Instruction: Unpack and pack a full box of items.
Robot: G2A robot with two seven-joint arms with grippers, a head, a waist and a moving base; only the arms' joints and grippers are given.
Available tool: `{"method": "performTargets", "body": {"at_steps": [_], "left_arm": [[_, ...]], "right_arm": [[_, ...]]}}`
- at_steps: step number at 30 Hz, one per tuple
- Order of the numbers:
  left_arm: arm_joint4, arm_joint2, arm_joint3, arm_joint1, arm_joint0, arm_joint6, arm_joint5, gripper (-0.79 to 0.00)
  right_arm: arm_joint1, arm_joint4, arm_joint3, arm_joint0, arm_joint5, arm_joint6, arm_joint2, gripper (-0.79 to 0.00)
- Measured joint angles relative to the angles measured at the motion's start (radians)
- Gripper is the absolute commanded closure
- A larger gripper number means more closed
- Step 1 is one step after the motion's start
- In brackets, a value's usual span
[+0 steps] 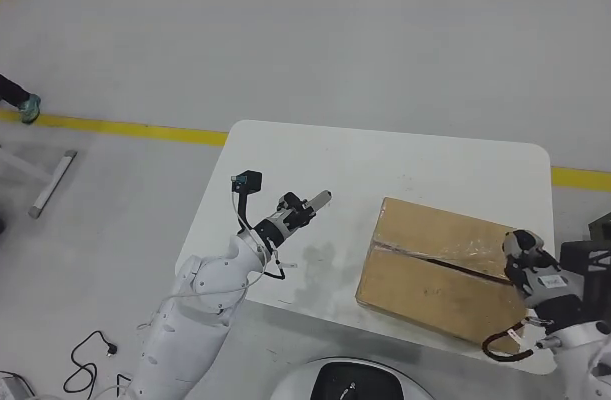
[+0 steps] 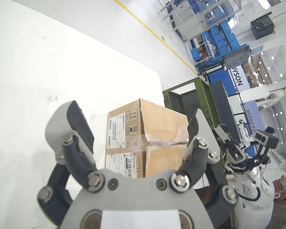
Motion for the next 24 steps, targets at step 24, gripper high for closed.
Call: {"method": "performTargets", "body": {"at_steps": [24], "left_arm": [[0.000, 0.000, 0.000, 0.000, 0.000, 0.000, 0.000, -0.785]], "right_arm": [[0.010, 0.049, 0.040, -0.037, -0.048, 0.202, 0.015, 0.000]]}}
